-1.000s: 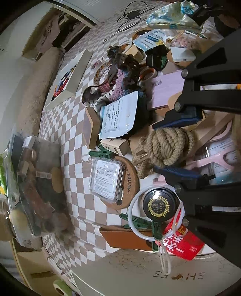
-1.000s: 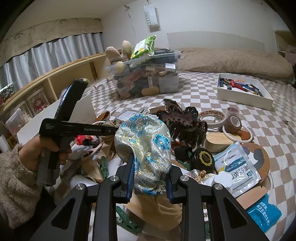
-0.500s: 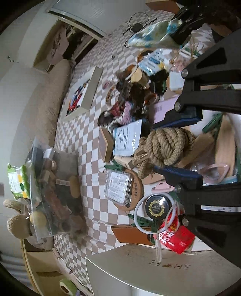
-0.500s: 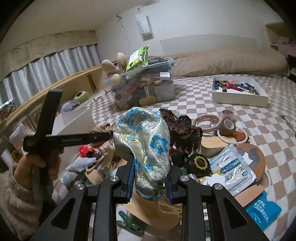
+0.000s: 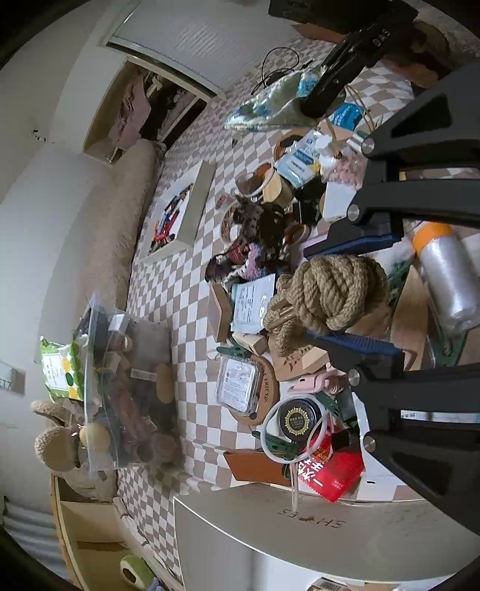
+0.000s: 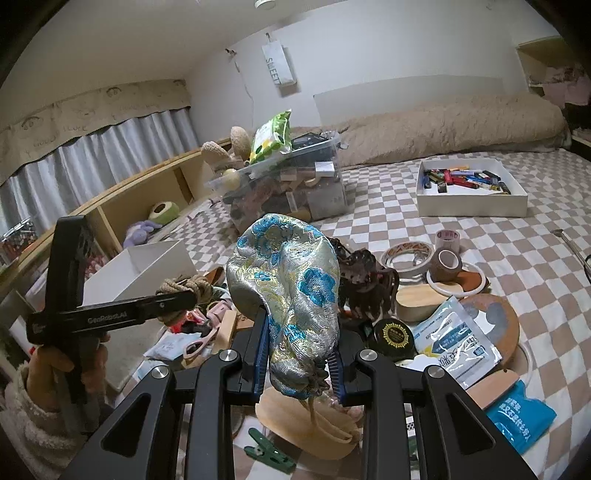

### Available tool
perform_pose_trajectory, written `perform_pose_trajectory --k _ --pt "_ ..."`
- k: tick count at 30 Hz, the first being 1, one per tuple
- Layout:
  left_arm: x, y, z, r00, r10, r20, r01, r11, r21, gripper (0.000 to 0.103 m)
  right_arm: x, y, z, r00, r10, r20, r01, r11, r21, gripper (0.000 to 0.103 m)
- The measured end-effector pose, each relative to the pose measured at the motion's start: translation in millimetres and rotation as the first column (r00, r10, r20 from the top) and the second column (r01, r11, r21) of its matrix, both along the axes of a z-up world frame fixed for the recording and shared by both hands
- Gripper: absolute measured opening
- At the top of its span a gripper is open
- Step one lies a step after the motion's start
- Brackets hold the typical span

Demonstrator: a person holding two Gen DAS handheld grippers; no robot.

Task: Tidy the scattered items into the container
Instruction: 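Lift the rope ball with the left gripper while the right gripper lifts the floral pouch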

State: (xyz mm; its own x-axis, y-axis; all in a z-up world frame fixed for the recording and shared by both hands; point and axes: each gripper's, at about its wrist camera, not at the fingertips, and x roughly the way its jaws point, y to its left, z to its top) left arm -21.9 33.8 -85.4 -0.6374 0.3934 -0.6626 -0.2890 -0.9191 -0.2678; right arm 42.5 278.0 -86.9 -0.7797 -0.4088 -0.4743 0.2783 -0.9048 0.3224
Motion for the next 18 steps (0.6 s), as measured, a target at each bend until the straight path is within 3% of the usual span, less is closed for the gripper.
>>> perform_pose_trajectory --k 18 --pt "32 -7 22 0.997 0.000 -0.082 0.003 0.999 0.039 0.038 11 -5 16 1.000 0.013 -0.018 -0.014 0.999 -0.041 0.028"
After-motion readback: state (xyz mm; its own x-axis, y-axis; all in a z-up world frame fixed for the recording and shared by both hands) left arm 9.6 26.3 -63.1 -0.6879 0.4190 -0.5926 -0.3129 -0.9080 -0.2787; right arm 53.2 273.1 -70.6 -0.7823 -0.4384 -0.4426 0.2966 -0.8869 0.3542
